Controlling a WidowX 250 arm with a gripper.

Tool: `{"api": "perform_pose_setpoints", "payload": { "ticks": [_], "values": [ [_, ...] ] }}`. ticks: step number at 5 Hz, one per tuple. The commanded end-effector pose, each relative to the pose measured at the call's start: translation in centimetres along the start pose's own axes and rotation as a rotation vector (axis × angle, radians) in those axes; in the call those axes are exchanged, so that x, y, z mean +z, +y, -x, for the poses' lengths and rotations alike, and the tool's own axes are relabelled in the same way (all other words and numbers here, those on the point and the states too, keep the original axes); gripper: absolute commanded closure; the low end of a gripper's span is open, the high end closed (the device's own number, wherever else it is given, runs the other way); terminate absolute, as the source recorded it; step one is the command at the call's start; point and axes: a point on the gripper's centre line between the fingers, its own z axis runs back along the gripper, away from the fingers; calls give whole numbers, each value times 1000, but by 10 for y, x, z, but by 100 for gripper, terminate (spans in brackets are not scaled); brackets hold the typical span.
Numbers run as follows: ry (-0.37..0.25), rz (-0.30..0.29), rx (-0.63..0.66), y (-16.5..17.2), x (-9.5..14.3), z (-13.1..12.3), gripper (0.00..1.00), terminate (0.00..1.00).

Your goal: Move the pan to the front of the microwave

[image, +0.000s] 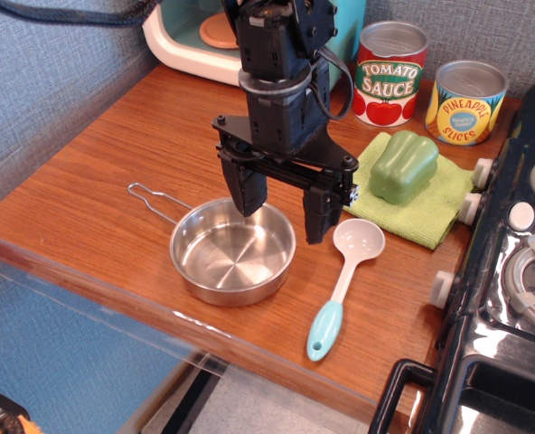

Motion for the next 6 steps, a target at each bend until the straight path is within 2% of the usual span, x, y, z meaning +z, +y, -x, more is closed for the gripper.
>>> {"api": "perform_pose_setpoints", "payload": {
  "ticks": [1,2,4,5,6],
  "values": [
    [0,0,0,0,0,0,0,0],
    [0,-7,1,6,-6,1,0,0],
    [19,-81,13,24,-35,4,0,0],
    [20,-82,25,34,-57,5,0,0],
    [23,-90,19,30,-68,5,0,0]
  ]
}}
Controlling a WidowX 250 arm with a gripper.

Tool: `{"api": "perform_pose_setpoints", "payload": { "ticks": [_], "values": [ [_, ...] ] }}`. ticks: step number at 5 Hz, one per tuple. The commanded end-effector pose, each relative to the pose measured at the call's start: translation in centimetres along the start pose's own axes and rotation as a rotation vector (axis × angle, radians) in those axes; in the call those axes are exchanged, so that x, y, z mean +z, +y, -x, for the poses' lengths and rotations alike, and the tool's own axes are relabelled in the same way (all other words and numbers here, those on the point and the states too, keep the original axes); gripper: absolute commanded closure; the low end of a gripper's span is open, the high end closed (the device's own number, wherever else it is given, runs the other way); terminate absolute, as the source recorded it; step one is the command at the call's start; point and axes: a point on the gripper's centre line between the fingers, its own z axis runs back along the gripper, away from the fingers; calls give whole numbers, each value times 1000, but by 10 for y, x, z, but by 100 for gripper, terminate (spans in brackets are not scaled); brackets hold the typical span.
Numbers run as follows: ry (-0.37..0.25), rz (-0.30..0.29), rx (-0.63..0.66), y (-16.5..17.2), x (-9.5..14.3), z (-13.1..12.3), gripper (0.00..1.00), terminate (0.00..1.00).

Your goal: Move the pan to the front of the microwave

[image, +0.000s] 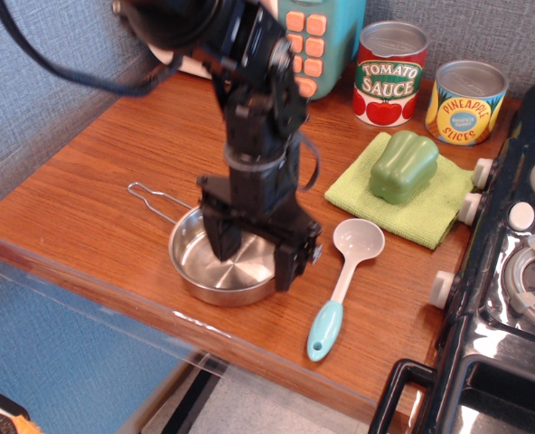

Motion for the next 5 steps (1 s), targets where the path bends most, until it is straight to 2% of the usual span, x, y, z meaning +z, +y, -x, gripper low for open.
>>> {"api": "perform_pose_setpoints", "payload": {
  "ticks": [1,2,5],
  "values": [
    [-27,-5,-15,-8,-9,-6,0,0],
    [-26,-10,-9,-10,-12,-5,100,0],
    [-33,-3,-5,-14,-10,-4,100,0]
  ]
}}
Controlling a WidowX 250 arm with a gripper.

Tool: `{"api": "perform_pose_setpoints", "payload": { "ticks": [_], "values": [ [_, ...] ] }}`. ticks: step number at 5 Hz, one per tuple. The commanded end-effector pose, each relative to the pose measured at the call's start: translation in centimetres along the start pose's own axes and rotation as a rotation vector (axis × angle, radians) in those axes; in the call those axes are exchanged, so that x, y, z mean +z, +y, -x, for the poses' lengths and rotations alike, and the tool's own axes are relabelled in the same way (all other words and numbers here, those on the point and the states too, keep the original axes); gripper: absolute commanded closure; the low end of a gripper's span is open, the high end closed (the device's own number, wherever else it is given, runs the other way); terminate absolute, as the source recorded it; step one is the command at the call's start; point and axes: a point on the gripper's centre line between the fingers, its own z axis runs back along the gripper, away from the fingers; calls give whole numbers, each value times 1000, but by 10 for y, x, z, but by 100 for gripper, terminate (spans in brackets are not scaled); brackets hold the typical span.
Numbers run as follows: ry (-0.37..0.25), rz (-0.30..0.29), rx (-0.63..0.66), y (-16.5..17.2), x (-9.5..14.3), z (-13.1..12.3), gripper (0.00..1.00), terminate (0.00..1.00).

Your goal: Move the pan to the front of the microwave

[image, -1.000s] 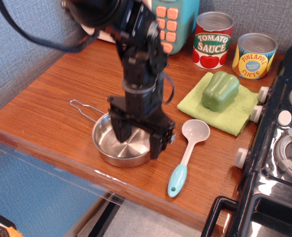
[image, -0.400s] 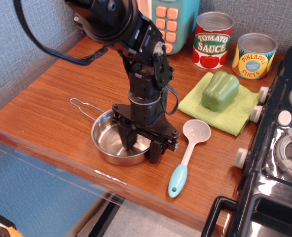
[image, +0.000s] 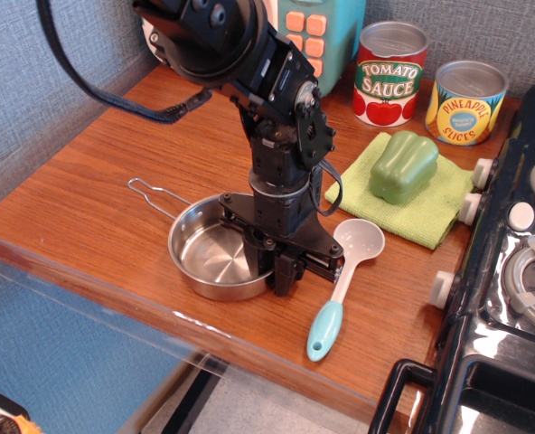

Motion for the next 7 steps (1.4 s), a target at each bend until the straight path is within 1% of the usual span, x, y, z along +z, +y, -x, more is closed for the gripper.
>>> {"api": "perform_pose_setpoints", "payload": {
  "ticks": [1,2,3,4,5,6,7],
  "values": [
    [-31,12,33,1,6,2,100,0],
    [-76,13,62,-3,25,1,100,0],
    [-137,22,78,-7,66,2,100,0],
    [-187,41,67,5,104,-4,100,0],
    [-191,40,100,33,109,-24,100,0],
    [-182,2,161,72,97,-51,100,0],
    [-184,-26,187,94,86,-73,100,0]
  ]
}}
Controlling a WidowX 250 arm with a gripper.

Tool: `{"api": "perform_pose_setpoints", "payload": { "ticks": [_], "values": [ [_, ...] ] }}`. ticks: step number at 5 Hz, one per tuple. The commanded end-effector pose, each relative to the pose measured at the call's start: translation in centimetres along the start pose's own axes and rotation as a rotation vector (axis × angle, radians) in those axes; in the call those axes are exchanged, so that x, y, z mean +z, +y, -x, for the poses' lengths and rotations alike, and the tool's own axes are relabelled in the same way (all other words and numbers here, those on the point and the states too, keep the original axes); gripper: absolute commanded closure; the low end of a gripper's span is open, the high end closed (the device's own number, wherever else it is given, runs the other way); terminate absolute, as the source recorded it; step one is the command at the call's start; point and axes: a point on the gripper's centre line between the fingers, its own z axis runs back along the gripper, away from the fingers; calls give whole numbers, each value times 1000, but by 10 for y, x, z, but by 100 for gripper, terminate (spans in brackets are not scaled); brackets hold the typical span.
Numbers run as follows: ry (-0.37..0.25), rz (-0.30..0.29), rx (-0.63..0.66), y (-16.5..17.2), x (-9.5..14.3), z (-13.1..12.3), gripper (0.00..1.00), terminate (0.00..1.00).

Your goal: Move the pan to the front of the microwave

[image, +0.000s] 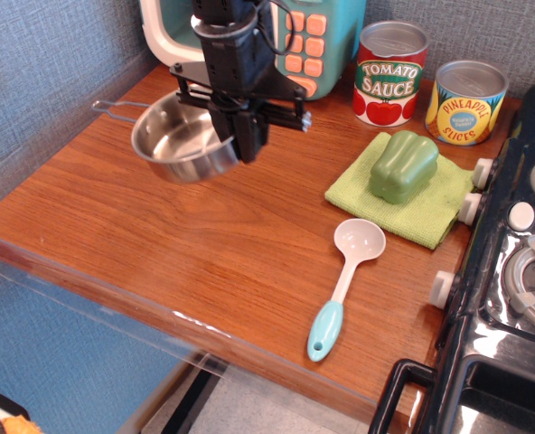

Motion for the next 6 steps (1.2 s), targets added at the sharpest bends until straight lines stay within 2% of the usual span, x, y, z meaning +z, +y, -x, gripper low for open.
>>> {"api": "perform_pose_setpoints", "payload": {
  "ticks": [1,3,5,6],
  "values": [
    [-64,-57,13,27,-6,-49,100,0],
    [-53,-85,-27,27,-29,-77,100,0],
    [23,-69,-22,31,-61,-76,100,0],
    [55,-54,-18,29,-68,-73,0,0]
  ]
}}
